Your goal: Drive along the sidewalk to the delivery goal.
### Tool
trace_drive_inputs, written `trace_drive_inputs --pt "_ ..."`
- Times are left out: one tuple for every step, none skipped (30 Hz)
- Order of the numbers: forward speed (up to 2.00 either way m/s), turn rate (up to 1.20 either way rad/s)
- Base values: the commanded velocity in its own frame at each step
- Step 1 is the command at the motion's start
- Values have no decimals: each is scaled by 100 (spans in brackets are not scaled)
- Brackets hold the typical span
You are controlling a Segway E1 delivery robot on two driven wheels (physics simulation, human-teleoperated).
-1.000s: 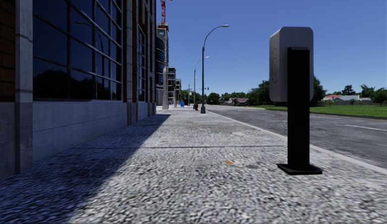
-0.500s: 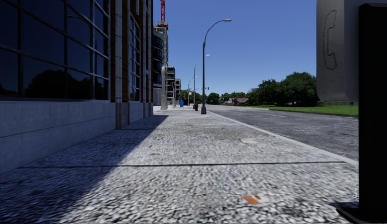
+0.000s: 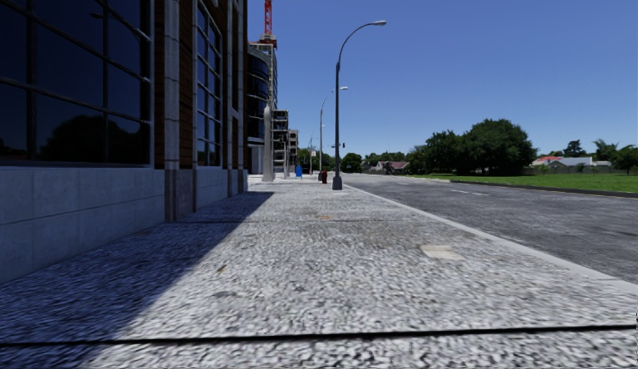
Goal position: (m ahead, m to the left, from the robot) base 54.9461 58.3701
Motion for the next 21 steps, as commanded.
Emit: trace_drive_inputs --pt "199 0" --pt "198 0" --pt "198 0" --pt "200 0" --pt "200 0" --pt "200 0" --pt "200 0" --pt "200 0" --pt "200 0" --pt "200 0" --pt "200 0" --pt "200 6" --pt "200 6" --pt "200 10" --pt "200 11" --pt "200 9" --pt "200 9" --pt "200 0" --pt "200 0" --pt "200 0" --pt "200 0"
